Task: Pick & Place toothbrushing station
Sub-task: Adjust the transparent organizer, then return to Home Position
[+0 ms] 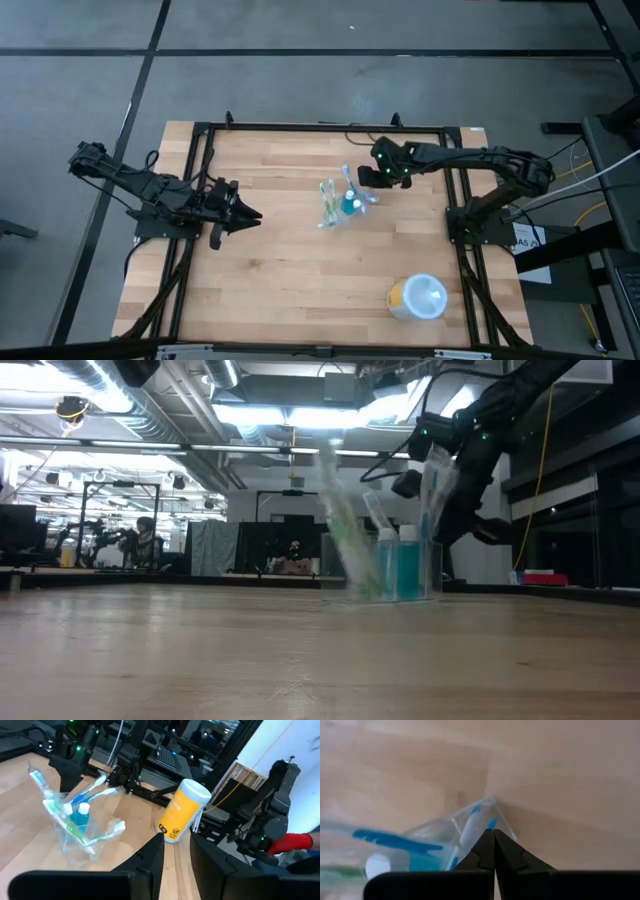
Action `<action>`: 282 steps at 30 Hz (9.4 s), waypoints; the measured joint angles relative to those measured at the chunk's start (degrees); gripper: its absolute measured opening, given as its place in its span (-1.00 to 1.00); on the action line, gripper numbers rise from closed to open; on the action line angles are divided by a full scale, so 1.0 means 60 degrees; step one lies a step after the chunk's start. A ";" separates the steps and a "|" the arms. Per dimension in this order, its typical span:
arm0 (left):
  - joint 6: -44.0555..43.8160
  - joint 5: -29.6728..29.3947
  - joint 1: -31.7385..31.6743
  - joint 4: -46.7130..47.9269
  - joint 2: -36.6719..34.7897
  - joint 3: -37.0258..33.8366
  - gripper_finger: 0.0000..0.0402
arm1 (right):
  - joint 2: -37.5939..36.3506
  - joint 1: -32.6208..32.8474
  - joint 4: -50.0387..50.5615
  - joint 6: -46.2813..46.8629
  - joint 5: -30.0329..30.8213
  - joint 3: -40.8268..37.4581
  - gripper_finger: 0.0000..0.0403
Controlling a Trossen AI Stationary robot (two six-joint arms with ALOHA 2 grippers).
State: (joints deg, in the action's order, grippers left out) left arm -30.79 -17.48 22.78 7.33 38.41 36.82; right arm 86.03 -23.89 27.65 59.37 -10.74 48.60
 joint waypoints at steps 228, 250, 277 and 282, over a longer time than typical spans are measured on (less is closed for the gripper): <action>0.2253 0.2417 -0.3823 0.0333 0.3950 -0.0612 -0.99 | -0.4043 0.6756 0.0852 0.3258 0.6355 0.0004 -1.00; 0.2196 0.2210 -0.4945 0.1418 -0.3519 -0.0615 -0.99 | -0.8053 0.8127 0.0792 -0.0738 0.8671 0.0004 -1.00; 0.2830 0.3023 -0.4868 -0.0842 -0.6371 -0.4594 -0.99 | -0.9050 0.8215 0.0232 -0.2897 0.9394 0.0000 -1.00; 0.3246 0.3088 -0.4728 -0.0625 -0.6397 -0.4701 -0.99 | -0.9247 0.8216 -0.0176 -0.3742 0.9406 0.0000 -1.00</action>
State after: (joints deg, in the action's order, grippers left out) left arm -11.31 1.05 -5.59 3.59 0.03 8.61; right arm 30.55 25.41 26.59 36.92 45.69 48.60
